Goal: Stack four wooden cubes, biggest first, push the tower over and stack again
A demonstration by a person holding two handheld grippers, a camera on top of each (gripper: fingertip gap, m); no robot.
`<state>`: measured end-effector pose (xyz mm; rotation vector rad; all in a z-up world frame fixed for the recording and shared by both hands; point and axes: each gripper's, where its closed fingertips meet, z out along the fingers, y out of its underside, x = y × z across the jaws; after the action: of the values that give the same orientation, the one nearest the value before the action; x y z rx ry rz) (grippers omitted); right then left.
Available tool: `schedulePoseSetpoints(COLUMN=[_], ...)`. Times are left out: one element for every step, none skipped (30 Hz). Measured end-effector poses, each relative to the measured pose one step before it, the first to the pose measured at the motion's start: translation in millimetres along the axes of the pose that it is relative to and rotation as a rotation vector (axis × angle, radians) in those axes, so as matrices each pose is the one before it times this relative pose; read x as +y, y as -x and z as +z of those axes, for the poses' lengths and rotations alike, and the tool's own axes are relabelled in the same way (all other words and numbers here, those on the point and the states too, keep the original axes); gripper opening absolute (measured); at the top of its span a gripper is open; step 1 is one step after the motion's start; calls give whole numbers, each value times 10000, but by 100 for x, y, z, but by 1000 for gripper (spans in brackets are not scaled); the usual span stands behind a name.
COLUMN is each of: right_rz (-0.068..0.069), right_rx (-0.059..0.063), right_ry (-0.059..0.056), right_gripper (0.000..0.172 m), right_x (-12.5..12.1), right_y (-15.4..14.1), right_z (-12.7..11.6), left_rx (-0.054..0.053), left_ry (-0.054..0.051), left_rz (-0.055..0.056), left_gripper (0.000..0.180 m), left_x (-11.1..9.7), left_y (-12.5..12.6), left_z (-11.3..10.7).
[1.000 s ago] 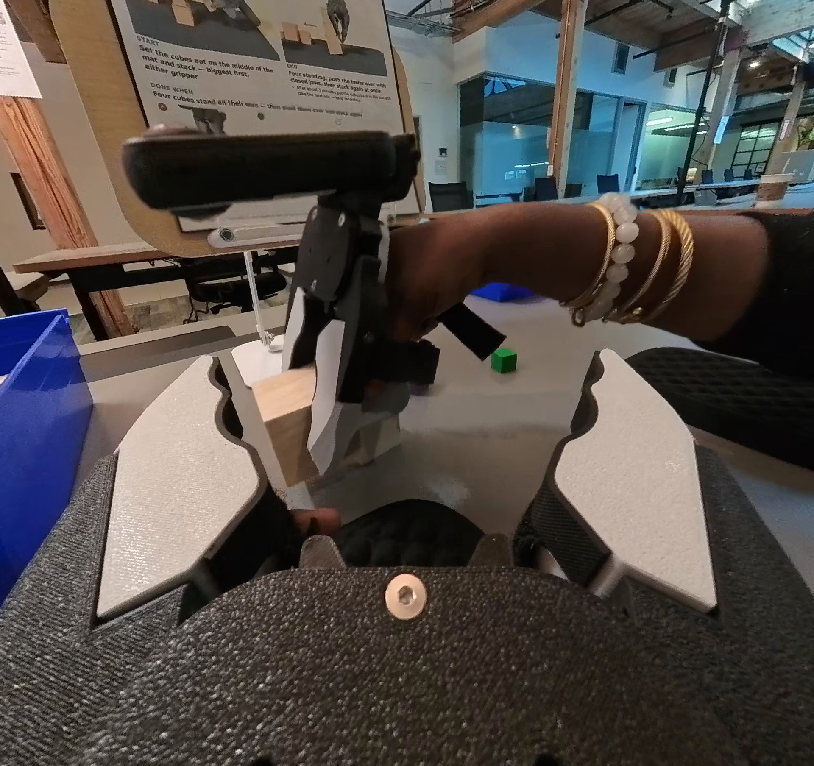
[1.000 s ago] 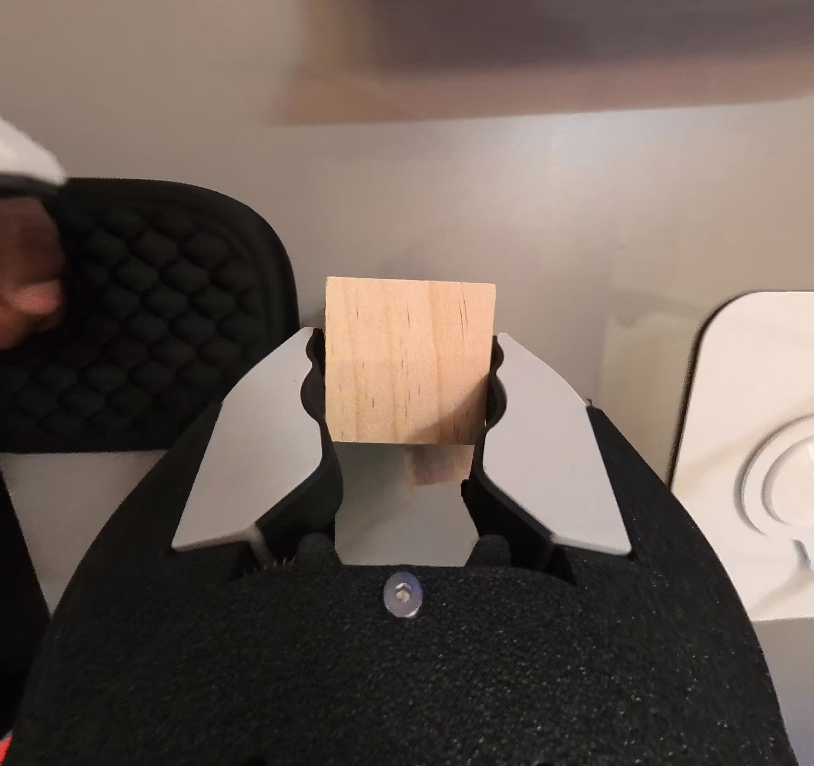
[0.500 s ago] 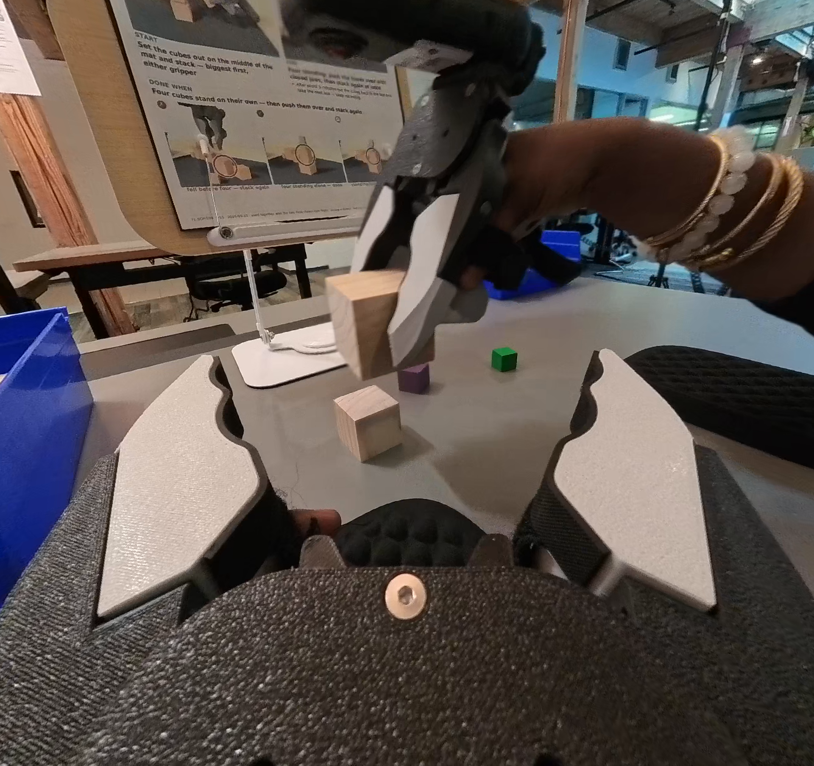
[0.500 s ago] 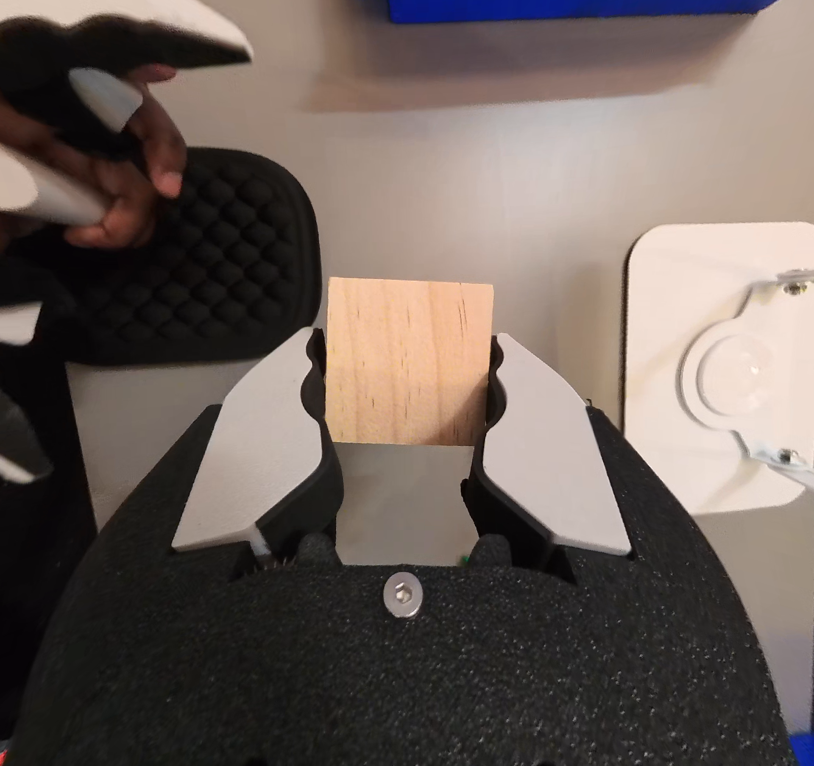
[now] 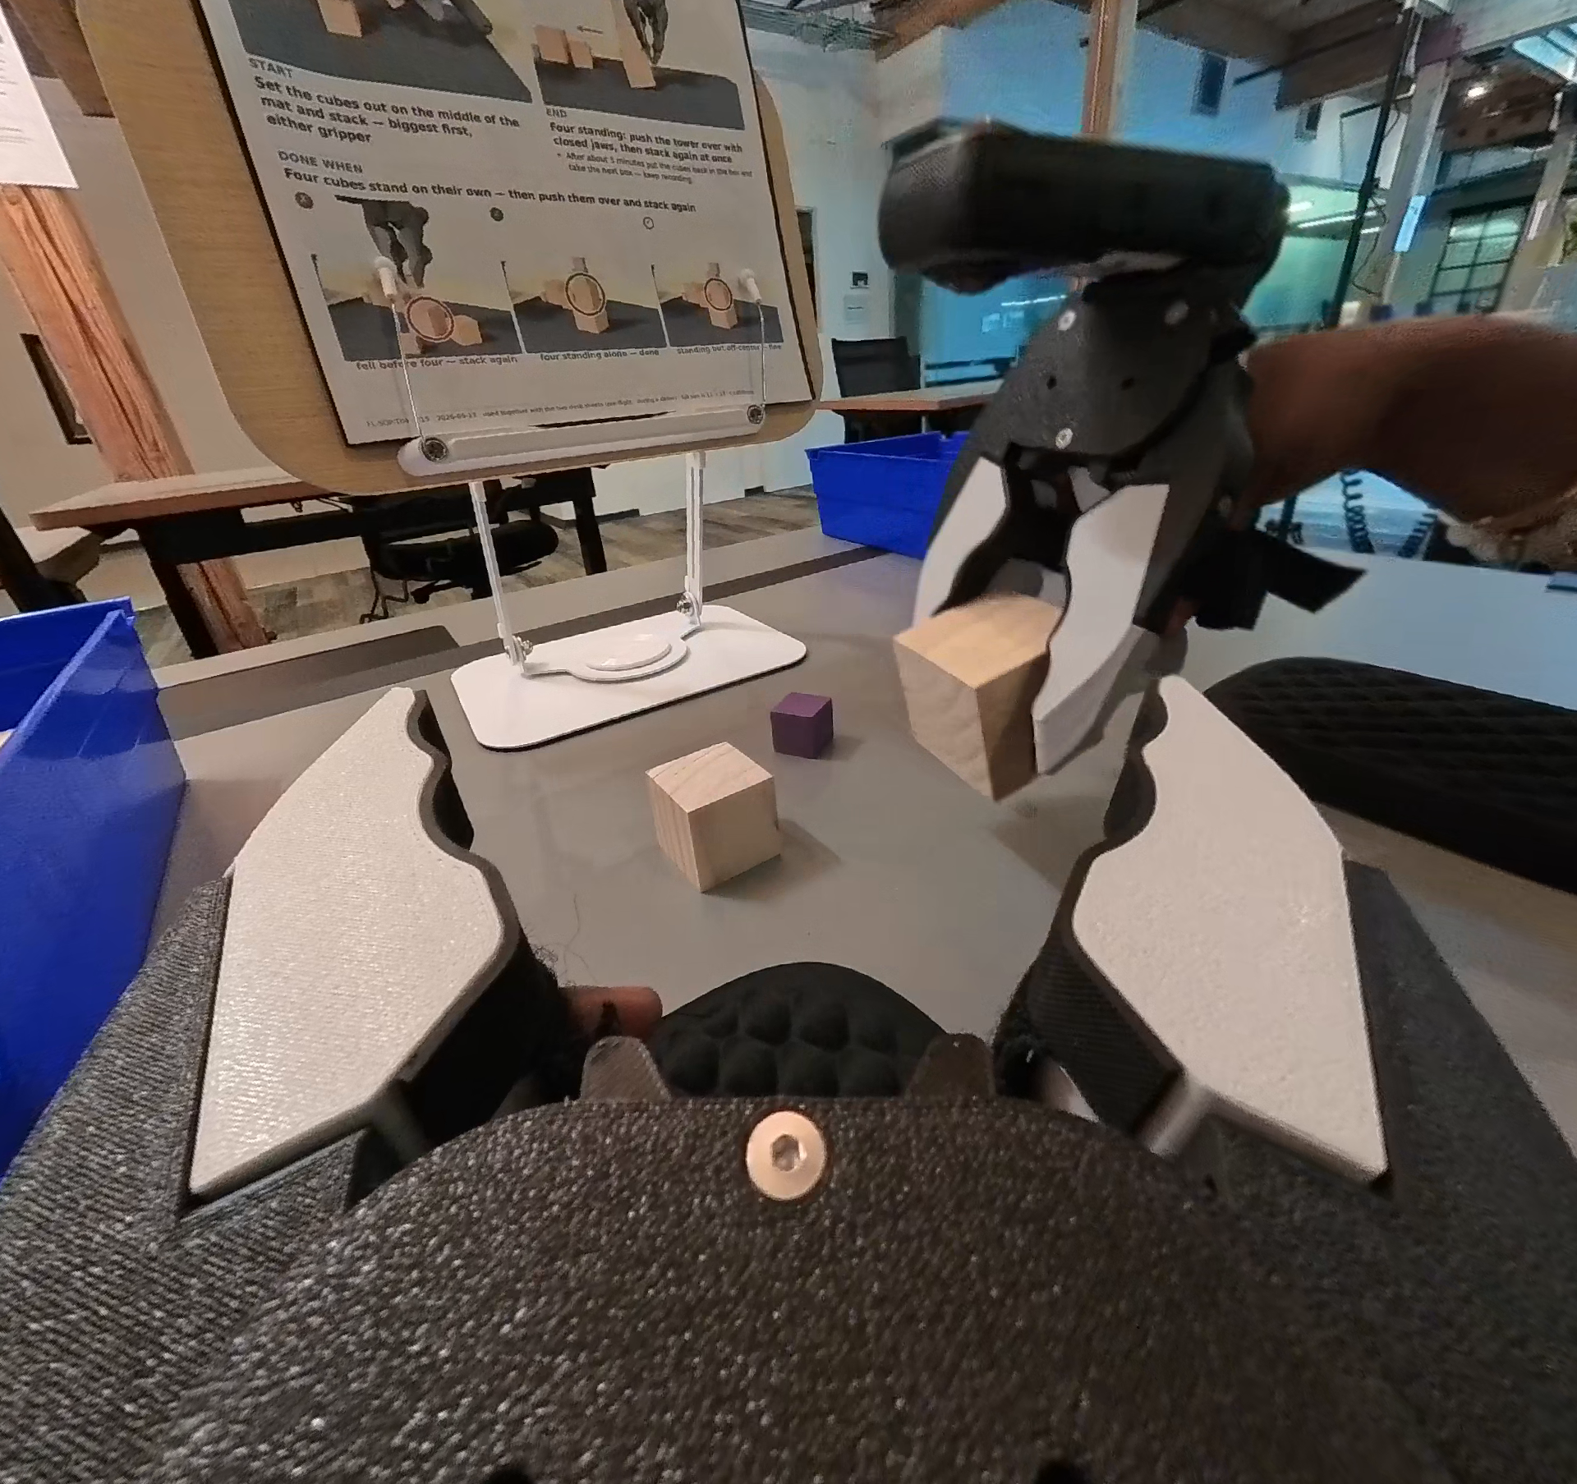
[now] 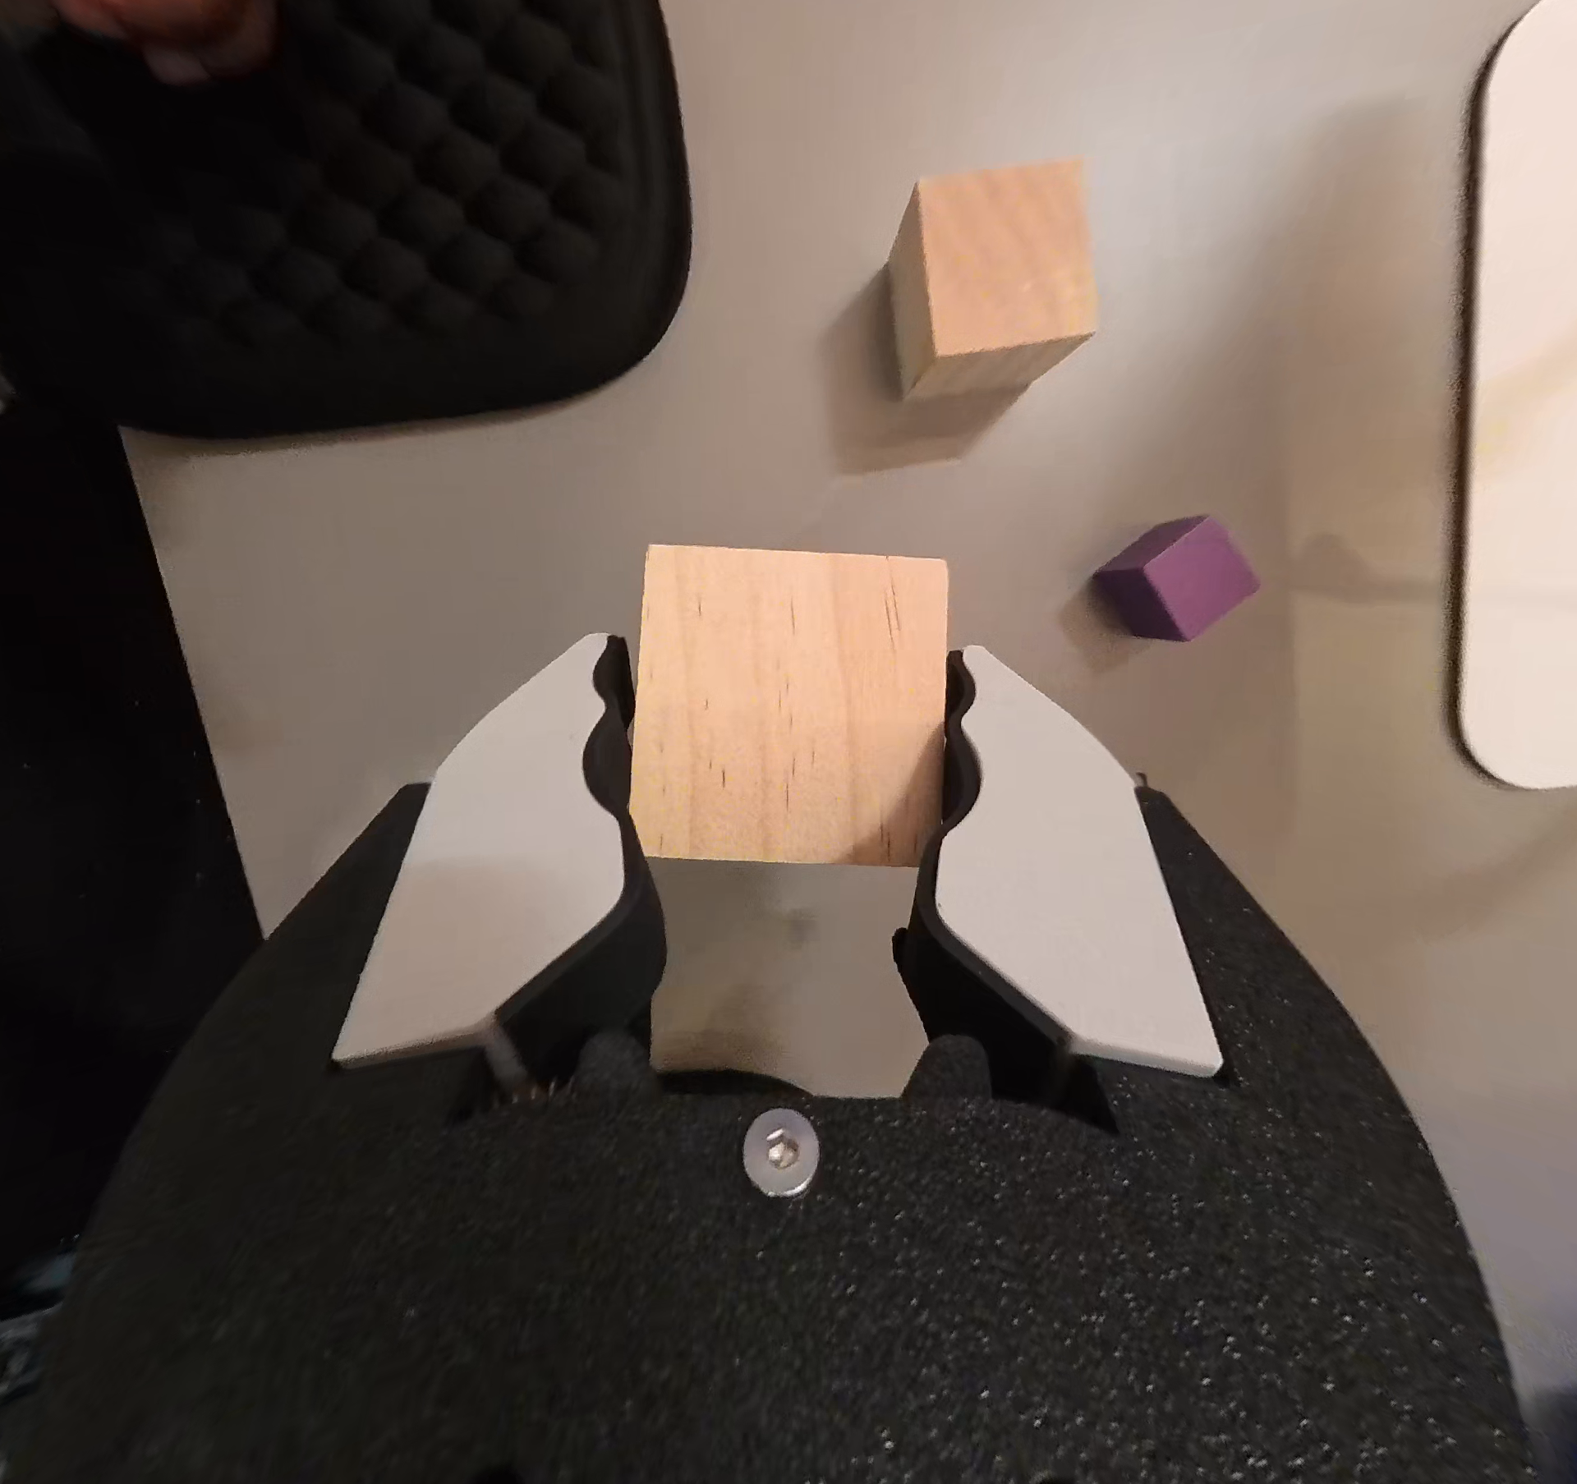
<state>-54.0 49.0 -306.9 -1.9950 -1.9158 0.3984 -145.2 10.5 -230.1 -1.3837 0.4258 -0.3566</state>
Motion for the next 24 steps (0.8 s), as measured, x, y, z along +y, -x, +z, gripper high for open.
schedulePoseSetpoints(right_rz=[-28, 32, 71, 47, 12, -34, -26, -39, -57, -47, -35, -20, -49, -62, -34, -3, -12, -38, -46, -34, -19, -7, 5, 56], right_rx=[-75, -61, -22, -28, -20, -13, -42, -86, -84, -41, -24, -15, -2, 14, 11, -48, -5, 14, 18, 17, 3, -8, -31, -26], right_ry=[-25, -16, -29, -14, -10, -49, -54, -49, -62, -44, 2, 26, 6, -24, -68, -6, 2, -2, -4, -7, 19, 10, -77, -117], right_gripper=[69, 69, 69, 69, 69, 69, 69, 69, 69, 69, 69, 69, 69, 69, 69, 69, 69, 69, 69, 69, 69, 70, 72, 77], right_x=[375, 327, 256, 227, 185, 108, 66, 59, 34, 53, 105, 123, 73, 21, -66, -2, -1, -12, -19, -5, 24, -3, -137, -222], right_y=[261, 205, 130, 130, 104, 81, 95, 145, 128, 69, 45, 35, 27, 28, 22, 91, 18, 5, 14, 3, 33, 34, 53, 22], right_z=[292, 284, 255, 256, 221, 194, 171, 185, 198, 199, 193, 172, 165, 137, 48, 12, 12, 6, -1, -9, -14, -78, -164, -277], left_rx=[-3, -9, 3, 3, 12, -2, -23, -4, 10, 5, 1, 0, -2, 2, 0, -1, -1, 0, -1, -2, -3, 3, 4, 1], left_ry=[3, 0, 0, 3, 4, -6, -14, -5, 11, 11, -2, -8, -4, 6, 4, -5, -1, 7, 3, -3, -9, -6, -1, 2], left_rz=[9, 2, -3, -4, -3, -1, 0, 0, -3, -1, 7, 6, -2, -12, -10, -2, 2, 5, 8, 3, -1, -2, -2, -1], left_gripper=[145, 145, 145, 145, 144, 144, 145, 145, 144, 144, 144, 144, 144, 144, 144, 144, 144, 144, 144, 144, 144, 144, 144, 144], left_x=[13, -1, 0, 5, 7, -9, -19, -9, 17, 16, -3, -13, -5, 11, 6, -7, -3, 11, 4, -5, -13, -9, -1, 4], left_y=[-8, 13, -5, -2, -13, 6, 34, 1, -5, -11, -5, -6, 1, 16, 6, 0, -2, 0, -11, 0, -2, -1, -7, 2], left_z=[7, 0, 0, 7, 6, -9, -4, -5, 9, 5, 7, -12, 3, 3, 1, 4, -8, 9, 7, -6, -2, -9, 1, 7])
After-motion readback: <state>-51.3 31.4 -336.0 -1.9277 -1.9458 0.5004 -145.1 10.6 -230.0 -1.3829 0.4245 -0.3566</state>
